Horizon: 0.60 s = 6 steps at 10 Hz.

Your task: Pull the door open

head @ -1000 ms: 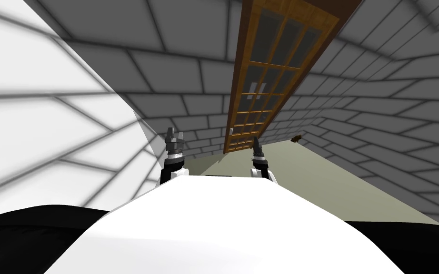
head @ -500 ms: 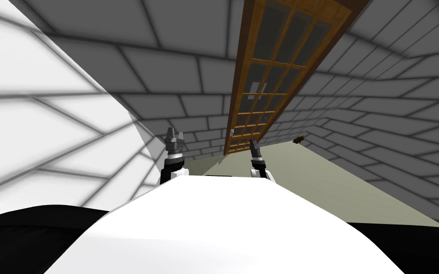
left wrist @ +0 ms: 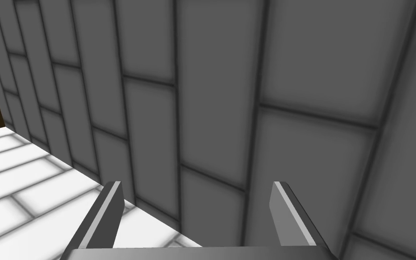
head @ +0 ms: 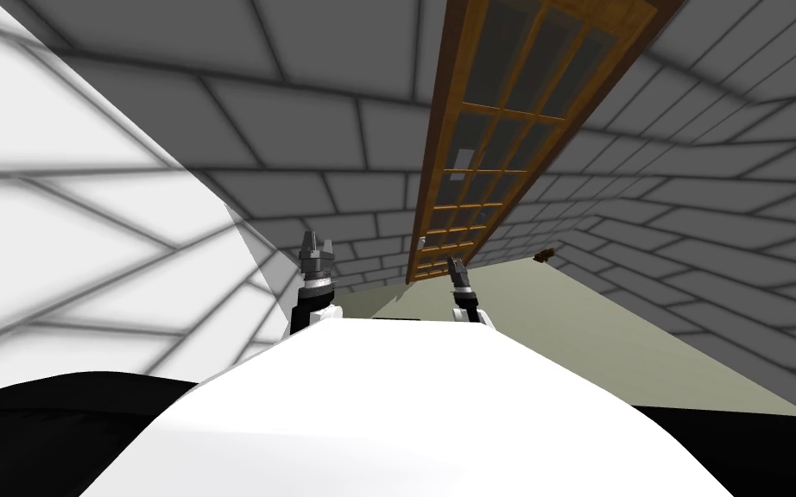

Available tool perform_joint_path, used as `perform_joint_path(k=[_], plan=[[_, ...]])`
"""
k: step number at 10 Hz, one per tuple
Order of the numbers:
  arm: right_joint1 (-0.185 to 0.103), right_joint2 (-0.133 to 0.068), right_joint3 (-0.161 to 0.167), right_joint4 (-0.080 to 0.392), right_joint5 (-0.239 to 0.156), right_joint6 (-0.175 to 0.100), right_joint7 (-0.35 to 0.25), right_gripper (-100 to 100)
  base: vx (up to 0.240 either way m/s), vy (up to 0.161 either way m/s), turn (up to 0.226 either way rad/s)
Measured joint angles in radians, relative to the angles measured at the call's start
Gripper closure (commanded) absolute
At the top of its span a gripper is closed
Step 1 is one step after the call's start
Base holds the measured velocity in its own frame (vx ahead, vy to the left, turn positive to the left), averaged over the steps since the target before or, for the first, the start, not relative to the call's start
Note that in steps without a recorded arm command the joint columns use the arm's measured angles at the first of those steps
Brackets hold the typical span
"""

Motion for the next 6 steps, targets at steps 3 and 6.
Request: perform_joint_path(k=[3,6], plan=[[-0.034,-0.011,-0.007,0.103,0.025,-0.029,0.054,-100,0.085,-0.005,0.013],[-0.055,-0.02,-0.011,0.182,0.051,-0.05,0.109,-100,0.08,0.002,0.007]])
